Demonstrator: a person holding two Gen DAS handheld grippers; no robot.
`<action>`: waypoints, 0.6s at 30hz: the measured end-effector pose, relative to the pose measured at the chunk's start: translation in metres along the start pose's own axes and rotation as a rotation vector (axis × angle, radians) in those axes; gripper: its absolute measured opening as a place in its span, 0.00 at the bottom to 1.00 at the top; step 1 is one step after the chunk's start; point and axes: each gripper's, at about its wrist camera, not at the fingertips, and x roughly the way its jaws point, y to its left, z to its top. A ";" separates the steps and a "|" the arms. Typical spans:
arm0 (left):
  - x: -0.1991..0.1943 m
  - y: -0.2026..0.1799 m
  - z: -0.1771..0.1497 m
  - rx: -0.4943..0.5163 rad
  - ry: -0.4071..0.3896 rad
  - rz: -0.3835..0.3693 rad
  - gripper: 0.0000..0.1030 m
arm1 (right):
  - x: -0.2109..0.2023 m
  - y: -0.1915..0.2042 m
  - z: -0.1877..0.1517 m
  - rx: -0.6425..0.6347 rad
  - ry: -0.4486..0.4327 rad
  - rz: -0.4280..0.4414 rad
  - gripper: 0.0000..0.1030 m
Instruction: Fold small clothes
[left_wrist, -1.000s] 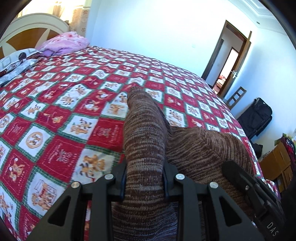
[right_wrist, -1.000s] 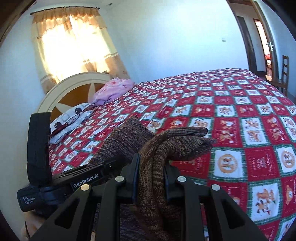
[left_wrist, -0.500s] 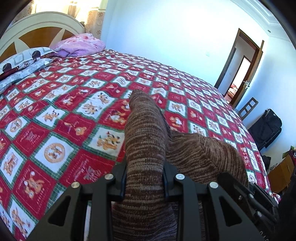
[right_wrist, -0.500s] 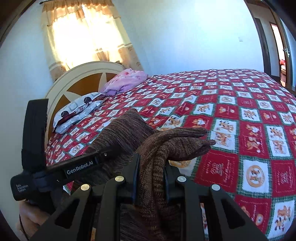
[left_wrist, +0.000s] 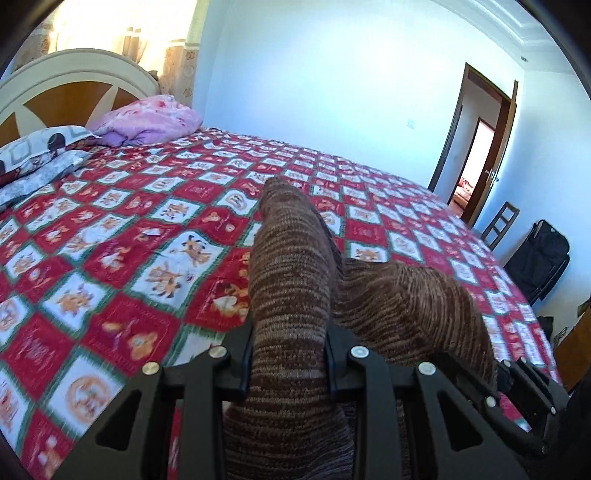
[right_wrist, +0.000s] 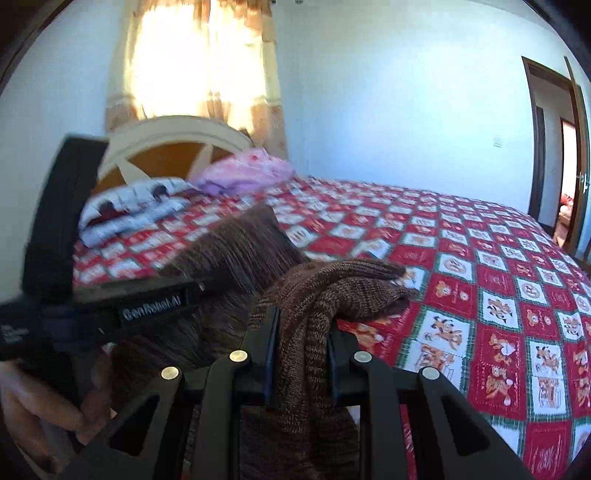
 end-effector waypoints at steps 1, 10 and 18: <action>0.015 0.002 -0.002 0.005 0.029 0.003 0.29 | 0.011 -0.005 -0.003 0.010 0.024 -0.002 0.22; 0.049 0.027 -0.017 -0.028 0.201 0.028 0.40 | 0.063 -0.046 -0.033 0.147 0.206 0.017 0.28; -0.012 0.041 -0.044 -0.072 0.181 -0.086 0.66 | 0.010 -0.085 -0.067 0.497 0.189 0.174 0.69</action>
